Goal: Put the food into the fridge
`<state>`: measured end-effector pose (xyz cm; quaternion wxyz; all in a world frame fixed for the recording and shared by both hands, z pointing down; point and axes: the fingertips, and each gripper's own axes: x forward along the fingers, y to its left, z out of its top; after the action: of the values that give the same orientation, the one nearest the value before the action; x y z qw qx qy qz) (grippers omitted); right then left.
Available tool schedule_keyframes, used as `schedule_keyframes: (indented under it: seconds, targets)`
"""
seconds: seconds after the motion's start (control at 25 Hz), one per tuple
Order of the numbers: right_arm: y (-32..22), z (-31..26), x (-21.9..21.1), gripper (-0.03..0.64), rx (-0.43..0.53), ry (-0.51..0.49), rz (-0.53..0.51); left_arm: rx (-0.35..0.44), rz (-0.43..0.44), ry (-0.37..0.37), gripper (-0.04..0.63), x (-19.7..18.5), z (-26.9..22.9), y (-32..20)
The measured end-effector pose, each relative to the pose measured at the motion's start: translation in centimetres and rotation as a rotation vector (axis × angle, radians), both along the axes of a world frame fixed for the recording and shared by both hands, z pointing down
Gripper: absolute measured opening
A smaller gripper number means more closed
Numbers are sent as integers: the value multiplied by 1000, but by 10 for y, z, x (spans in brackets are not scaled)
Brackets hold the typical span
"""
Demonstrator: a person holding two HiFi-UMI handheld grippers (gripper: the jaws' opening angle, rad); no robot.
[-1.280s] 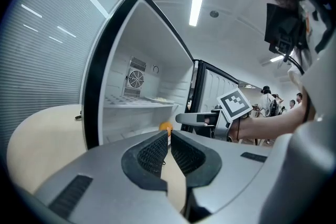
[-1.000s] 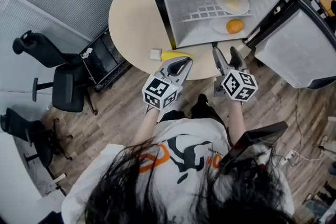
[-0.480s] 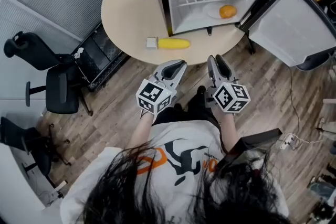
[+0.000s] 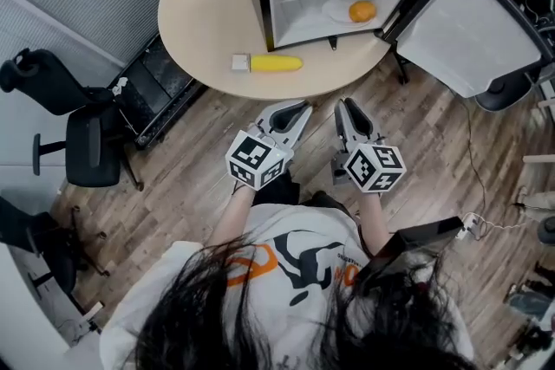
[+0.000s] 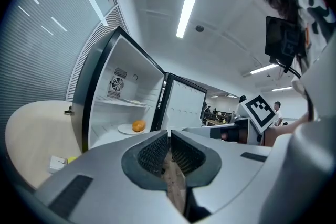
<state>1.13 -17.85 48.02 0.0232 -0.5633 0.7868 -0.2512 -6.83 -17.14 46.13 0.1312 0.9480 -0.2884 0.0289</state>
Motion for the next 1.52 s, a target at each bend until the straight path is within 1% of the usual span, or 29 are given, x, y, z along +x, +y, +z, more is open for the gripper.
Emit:
schedule_keyframes:
  seconds: [0.24, 0.44, 0.72, 0.88, 1.04, 1.12, 1.32, 1.52]
  targets:
    - [30, -7, 15, 66, 6, 6, -17, 13, -26, 7, 12, 15, -12, 17]
    - [64, -9, 43, 58, -1, 19, -30, 17, -48, 5, 12, 37, -15, 50]
    - [111, -6, 68, 58, -14, 29, -86, 6, -96, -15, 12, 60, -11, 99]
    - [131, -4, 71, 58, -17, 29, -125, 1, -120, -34, 12, 66, -5, 126]
    - [148, 0, 70, 58, -22, 8, -161, 3, -142, -43, 12, 67, -2, 147]
    - [153, 2, 68, 58, -27, 3, -180, 5, -154, -47, 12, 66, -2, 153]
    - [163, 5, 62, 58, -26, 26, -217, 6, -177, -52, 12, 62, -1, 164]
    - [170, 6, 61, 58, -25, 33, -231, 7, -176, -60, 12, 63, 1, 171]
